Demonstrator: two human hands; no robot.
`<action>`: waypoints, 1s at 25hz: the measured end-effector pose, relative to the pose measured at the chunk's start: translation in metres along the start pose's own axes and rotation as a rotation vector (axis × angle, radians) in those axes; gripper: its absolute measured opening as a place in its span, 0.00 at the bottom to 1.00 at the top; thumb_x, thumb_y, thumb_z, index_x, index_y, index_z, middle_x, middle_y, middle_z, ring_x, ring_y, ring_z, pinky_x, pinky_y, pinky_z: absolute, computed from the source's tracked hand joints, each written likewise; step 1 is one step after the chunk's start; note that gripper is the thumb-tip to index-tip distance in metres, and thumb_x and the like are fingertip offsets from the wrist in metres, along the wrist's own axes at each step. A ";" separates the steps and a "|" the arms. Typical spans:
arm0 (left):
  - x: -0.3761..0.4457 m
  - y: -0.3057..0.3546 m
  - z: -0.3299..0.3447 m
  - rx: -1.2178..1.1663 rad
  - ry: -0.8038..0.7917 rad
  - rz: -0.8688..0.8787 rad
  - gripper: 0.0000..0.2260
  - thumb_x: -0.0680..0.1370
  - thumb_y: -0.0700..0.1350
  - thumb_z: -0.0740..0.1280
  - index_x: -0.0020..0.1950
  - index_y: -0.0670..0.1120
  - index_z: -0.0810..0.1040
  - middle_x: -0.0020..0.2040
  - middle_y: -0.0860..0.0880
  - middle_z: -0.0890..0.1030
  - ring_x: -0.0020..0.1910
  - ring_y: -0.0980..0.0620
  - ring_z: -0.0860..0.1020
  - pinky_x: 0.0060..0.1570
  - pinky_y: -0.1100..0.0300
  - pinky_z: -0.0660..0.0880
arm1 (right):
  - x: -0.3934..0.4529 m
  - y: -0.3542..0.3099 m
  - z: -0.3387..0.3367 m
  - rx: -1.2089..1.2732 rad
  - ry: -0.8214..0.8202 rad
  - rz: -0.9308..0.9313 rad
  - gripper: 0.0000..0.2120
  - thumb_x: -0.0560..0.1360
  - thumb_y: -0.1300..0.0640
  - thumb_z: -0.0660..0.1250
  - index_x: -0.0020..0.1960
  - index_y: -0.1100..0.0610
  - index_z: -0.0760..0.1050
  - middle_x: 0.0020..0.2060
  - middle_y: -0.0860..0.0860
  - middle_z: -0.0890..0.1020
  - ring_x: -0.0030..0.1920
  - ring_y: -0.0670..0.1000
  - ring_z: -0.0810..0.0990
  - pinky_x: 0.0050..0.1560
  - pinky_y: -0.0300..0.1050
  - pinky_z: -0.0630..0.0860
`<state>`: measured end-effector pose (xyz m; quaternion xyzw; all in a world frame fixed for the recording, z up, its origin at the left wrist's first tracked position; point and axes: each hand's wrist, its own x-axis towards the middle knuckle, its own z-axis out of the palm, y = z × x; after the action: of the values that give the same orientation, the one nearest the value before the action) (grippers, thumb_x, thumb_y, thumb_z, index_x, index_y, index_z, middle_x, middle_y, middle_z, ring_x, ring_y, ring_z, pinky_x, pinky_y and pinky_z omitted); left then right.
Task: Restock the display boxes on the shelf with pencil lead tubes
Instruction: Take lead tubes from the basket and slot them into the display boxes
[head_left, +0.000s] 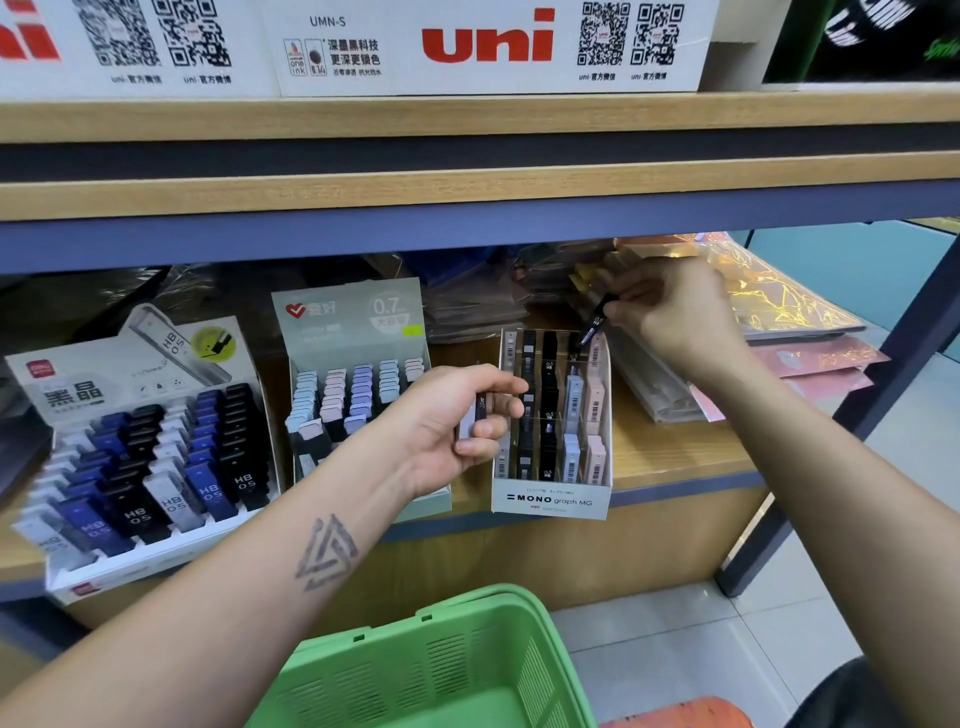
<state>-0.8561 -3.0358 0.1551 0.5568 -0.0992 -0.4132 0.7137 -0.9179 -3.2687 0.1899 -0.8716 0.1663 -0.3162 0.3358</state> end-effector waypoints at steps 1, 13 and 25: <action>0.000 -0.001 0.001 0.004 -0.002 -0.002 0.09 0.80 0.39 0.65 0.59 0.38 0.76 0.36 0.44 0.77 0.25 0.56 0.64 0.18 0.67 0.56 | -0.001 -0.001 0.004 -0.067 -0.007 -0.028 0.09 0.73 0.62 0.76 0.53 0.55 0.83 0.46 0.50 0.85 0.48 0.49 0.82 0.51 0.42 0.77; -0.003 -0.007 -0.004 -0.077 -0.095 -0.091 0.13 0.78 0.40 0.64 0.60 0.37 0.76 0.38 0.43 0.77 0.29 0.54 0.65 0.20 0.66 0.59 | -0.001 0.014 0.044 -0.443 -0.065 -0.172 0.07 0.75 0.58 0.74 0.53 0.53 0.85 0.50 0.54 0.86 0.53 0.58 0.83 0.60 0.62 0.77; -0.009 -0.006 -0.005 -0.101 -0.182 -0.140 0.25 0.82 0.54 0.53 0.57 0.35 0.79 0.36 0.43 0.74 0.27 0.54 0.60 0.19 0.65 0.53 | -0.041 -0.045 0.032 0.277 -0.675 -0.100 0.12 0.76 0.55 0.74 0.59 0.56 0.84 0.48 0.50 0.87 0.51 0.47 0.85 0.52 0.39 0.80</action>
<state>-0.8620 -3.0265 0.1509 0.4859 -0.1036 -0.5155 0.6982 -0.9236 -3.2001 0.1841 -0.8802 -0.0409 -0.0463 0.4706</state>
